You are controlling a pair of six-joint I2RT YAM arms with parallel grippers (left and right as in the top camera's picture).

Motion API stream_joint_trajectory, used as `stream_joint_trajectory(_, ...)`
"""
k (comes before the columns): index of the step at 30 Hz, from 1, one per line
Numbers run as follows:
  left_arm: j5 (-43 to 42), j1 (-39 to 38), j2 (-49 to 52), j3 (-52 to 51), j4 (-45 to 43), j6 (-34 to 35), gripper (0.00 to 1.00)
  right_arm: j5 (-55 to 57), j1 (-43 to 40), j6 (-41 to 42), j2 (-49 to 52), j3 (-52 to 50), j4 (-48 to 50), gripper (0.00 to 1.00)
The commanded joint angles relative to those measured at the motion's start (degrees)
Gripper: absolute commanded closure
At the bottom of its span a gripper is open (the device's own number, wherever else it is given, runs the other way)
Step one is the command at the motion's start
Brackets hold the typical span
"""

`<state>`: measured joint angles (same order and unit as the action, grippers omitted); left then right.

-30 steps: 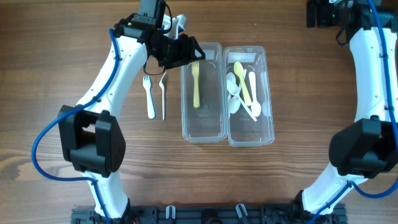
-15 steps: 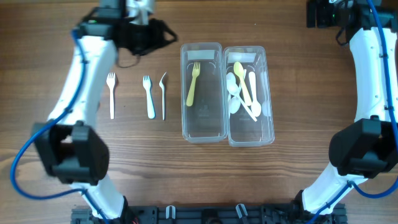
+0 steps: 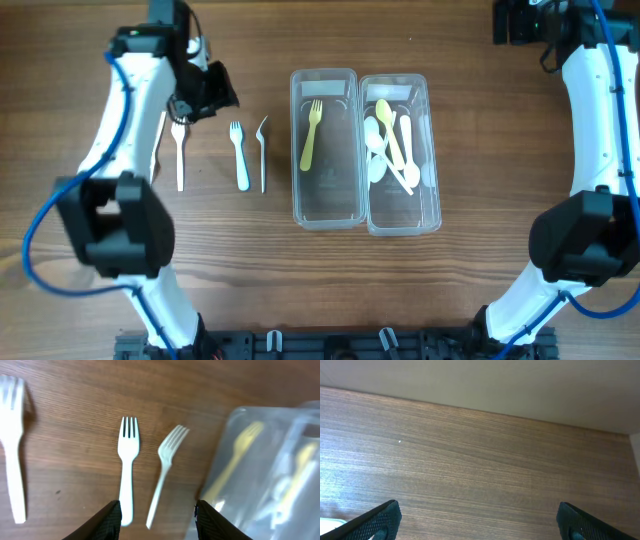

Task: Pack container
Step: 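Move the left gripper back over the blue fork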

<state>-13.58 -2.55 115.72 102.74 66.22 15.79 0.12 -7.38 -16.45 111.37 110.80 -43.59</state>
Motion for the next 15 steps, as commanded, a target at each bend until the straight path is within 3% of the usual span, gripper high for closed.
stream_joint_trajectory(1,3.5,-1.4,5.8,0.2,-1.7,-0.3,0.51,0.7,0.2,-0.5,0.1,-0.2,0.2,0.0)
stream_joint_trajectory(10,11.8,-1.7,11.2,0.2,-3.9,-0.3,0.52,0.7,0.2,-0.5,0.1,-0.2,0.2,0.0)
stream_joint_trajectory(15,12.2,-1.7,11.5,0.2,-5.8,-0.5,0.55,0.7,0.2,-0.5,0.1,-0.2,0.2,0.0)
